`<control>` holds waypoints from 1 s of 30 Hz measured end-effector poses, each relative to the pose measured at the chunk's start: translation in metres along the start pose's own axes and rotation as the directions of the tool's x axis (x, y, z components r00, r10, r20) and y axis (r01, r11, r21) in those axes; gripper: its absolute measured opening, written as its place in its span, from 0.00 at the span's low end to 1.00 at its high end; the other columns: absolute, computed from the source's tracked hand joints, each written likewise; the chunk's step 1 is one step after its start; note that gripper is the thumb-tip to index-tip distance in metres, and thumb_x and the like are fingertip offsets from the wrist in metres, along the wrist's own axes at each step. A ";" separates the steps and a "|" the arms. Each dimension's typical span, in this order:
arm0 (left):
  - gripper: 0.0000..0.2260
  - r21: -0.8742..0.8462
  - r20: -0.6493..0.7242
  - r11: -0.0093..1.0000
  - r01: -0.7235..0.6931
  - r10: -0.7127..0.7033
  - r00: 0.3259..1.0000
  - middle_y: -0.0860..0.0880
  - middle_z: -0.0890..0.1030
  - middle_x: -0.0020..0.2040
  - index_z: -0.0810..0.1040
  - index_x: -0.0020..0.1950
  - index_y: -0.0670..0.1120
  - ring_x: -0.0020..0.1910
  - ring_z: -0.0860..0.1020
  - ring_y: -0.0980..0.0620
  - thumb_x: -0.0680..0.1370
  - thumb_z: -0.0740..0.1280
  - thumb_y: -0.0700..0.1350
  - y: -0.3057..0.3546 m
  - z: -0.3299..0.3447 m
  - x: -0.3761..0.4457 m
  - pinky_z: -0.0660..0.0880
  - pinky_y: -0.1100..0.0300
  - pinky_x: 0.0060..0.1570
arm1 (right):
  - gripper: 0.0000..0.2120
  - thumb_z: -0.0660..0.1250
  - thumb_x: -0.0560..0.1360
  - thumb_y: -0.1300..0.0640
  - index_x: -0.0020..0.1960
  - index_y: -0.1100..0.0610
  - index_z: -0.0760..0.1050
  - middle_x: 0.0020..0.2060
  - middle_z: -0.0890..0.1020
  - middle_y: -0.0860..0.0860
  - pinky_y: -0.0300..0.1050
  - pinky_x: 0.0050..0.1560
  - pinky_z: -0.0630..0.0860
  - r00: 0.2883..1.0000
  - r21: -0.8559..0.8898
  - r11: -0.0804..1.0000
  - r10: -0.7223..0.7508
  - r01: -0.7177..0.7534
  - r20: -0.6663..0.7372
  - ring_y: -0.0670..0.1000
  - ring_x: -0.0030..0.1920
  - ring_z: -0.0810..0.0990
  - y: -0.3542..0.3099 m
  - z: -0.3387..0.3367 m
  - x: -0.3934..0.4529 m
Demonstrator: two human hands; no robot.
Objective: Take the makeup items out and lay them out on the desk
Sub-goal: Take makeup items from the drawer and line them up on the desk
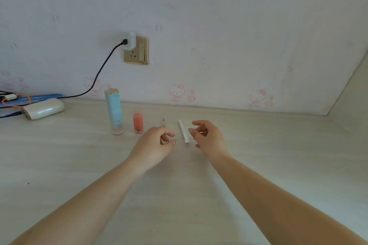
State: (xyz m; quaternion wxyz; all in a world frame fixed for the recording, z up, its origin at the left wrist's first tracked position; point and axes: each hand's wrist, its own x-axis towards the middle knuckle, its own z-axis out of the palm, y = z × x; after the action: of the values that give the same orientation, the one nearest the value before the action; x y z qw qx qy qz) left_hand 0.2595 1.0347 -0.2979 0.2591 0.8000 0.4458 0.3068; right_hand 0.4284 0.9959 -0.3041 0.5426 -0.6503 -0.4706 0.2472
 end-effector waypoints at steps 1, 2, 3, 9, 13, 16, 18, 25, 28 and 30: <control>0.04 -0.016 0.011 0.999 -0.047 0.047 0.999 0.55 0.75 0.40 0.77 0.46 0.55 0.36 0.73 0.57 0.73 0.69 0.46 0.010 0.001 -0.008 0.67 0.66 0.37 | 0.08 0.70 0.73 0.56 0.49 0.46 0.76 0.37 0.76 0.45 0.38 0.37 0.79 1.000 0.055 0.998 -0.024 0.022 0.020 0.40 0.35 0.75 -0.002 -0.013 -0.013; 0.05 -0.017 0.025 0.995 -0.098 0.099 0.995 0.56 0.76 0.39 0.77 0.44 0.56 0.34 0.72 0.59 0.73 0.69 0.45 0.020 0.001 -0.016 0.67 0.66 0.36 | 0.09 0.70 0.73 0.58 0.47 0.45 0.76 0.36 0.76 0.45 0.36 0.35 0.78 0.998 0.093 0.994 -0.058 0.054 0.038 0.39 0.33 0.75 -0.004 -0.025 -0.024; 0.06 -0.012 0.052 0.988 -0.155 0.156 0.986 0.56 0.76 0.38 0.77 0.42 0.57 0.33 0.73 0.59 0.73 0.69 0.45 0.033 0.002 -0.024 0.67 0.68 0.36 | 0.10 0.70 0.73 0.60 0.46 0.45 0.76 0.36 0.77 0.45 0.34 0.34 0.77 0.994 0.111 0.990 -0.094 0.087 0.053 0.37 0.33 0.75 -0.005 -0.040 -0.038; 0.06 -0.101 0.262 0.905 -0.414 0.425 0.866 0.57 0.78 0.39 0.77 0.43 0.59 0.38 0.75 0.60 0.72 0.70 0.47 0.129 0.027 -0.086 0.71 0.69 0.38 | 0.14 0.71 0.71 0.60 0.43 0.39 0.79 0.35 0.80 0.38 0.39 0.38 0.77 0.980 -0.035 0.984 -0.171 0.175 0.098 0.41 0.36 0.77 -0.001 -0.148 -0.136; 0.06 -0.167 0.447 0.821 -0.545 0.556 0.701 0.57 0.78 0.40 0.79 0.47 0.54 0.40 0.75 0.60 0.72 0.71 0.46 0.182 0.063 -0.128 0.69 0.71 0.39 | 0.17 0.72 0.70 0.59 0.42 0.35 0.78 0.38 0.80 0.36 0.32 0.41 0.74 0.986 -0.180 0.972 -0.140 0.155 0.091 0.39 0.37 0.77 0.009 -0.213 -0.205; 0.06 -0.178 0.629 0.782 -0.597 0.557 0.542 0.59 0.77 0.42 0.78 0.49 0.55 0.42 0.75 0.61 0.73 0.69 0.49 0.207 0.102 -0.158 0.71 0.68 0.43 | 0.11 0.71 0.69 0.57 0.41 0.40 0.77 0.38 0.81 0.38 0.31 0.41 0.73 0.995 -0.293 0.956 0.006 0.025 0.104 0.42 0.39 0.78 0.027 -0.250 -0.251; 0.06 -0.146 0.728 0.760 -0.633 0.516 0.452 0.60 0.76 0.42 0.77 0.50 0.54 0.44 0.75 0.61 0.74 0.69 0.50 0.214 0.125 -0.172 0.71 0.66 0.45 | 0.09 0.71 0.69 0.56 0.42 0.42 0.76 0.38 0.81 0.40 0.36 0.42 0.75 0.980 -0.376 0.925 0.127 -0.061 0.153 0.46 0.42 0.79 0.042 -0.262 -0.272; 0.13 0.023 0.964 0.641 -0.767 0.191 0.188 0.53 0.80 0.53 0.77 0.58 0.49 0.50 0.76 0.54 0.75 0.68 0.49 0.222 0.209 -0.208 0.70 0.63 0.43 | 0.14 0.66 0.73 0.44 0.53 0.50 0.78 0.48 0.81 0.45 0.40 0.46 0.72 0.682 -0.844 0.534 0.599 0.051 0.421 0.48 0.48 0.77 0.084 -0.267 -0.314; 0.15 0.120 0.983 0.534 -0.837 0.054 0.176 0.50 0.78 0.57 0.75 0.61 0.46 0.54 0.76 0.49 0.75 0.68 0.48 0.223 0.236 -0.216 0.72 0.57 0.48 | 0.19 0.64 0.74 0.41 0.47 0.57 0.80 0.42 0.82 0.51 0.40 0.39 0.70 0.527 -0.878 0.460 0.717 0.134 0.456 0.52 0.43 0.78 0.093 -0.253 -0.316; 0.17 0.154 0.988 0.443 -0.883 -0.080 0.132 0.48 0.78 0.58 0.75 0.62 0.45 0.53 0.76 0.48 0.76 0.68 0.48 0.226 0.251 -0.224 0.71 0.57 0.48 | 0.19 0.64 0.74 0.41 0.34 0.55 0.73 0.31 0.76 0.50 0.40 0.32 0.65 0.482 -0.894 0.413 0.756 0.174 0.443 0.49 0.33 0.73 0.098 -0.243 -0.317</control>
State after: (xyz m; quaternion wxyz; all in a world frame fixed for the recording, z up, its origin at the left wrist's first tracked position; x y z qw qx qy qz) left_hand 0.4730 0.6979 -0.3706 -0.0154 0.9282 0.0009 -0.3716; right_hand 0.5267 0.6052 -0.3857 -0.2154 -0.7100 -0.5703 0.3523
